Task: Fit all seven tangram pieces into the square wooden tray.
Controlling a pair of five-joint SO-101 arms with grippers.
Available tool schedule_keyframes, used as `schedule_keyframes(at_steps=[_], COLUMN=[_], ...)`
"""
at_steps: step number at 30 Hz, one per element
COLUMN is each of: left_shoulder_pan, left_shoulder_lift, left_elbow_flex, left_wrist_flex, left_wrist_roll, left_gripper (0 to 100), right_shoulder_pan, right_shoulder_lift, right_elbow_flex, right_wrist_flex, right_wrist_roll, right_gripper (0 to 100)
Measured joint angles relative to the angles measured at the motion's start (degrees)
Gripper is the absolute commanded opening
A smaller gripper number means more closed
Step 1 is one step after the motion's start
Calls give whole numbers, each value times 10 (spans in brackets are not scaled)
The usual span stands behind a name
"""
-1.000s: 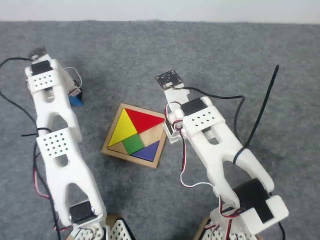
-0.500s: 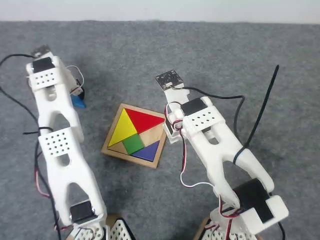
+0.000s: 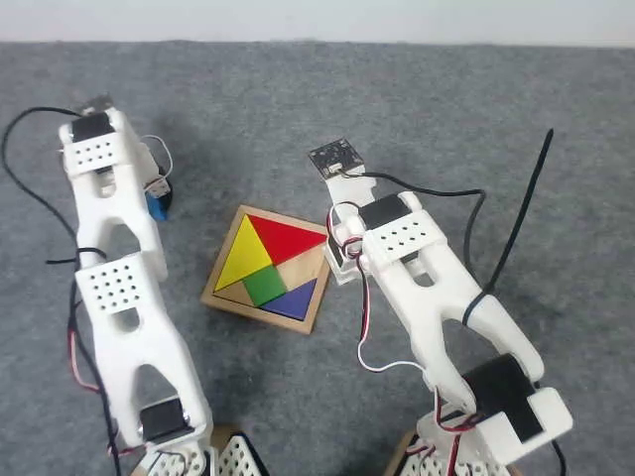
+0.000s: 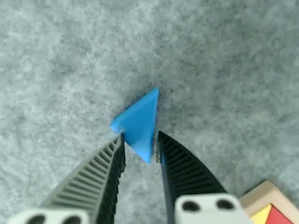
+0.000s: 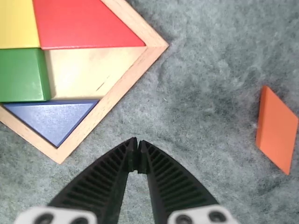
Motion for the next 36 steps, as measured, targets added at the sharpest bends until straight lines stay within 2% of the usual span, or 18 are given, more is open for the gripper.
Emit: schedule_keyframes(at_steps=[9, 19, 36], left_shoulder_pan=[0, -17, 4], left_shoulder_lift=[0, 0, 7], left_elbow_flex=[1, 1, 1], left_wrist_flex=[2, 2, 2], left_wrist_roll=[-5, -77, -98], left_gripper=[105, 105, 106], right_shoulder_pan=[0, 0, 1], right_shoulder_lift=[0, 0, 0], right_elbow_flex=[0, 0, 0], right_wrist_flex=[0, 0, 0], right_wrist_roll=[0, 0, 0], right_gripper=[6, 6, 6])
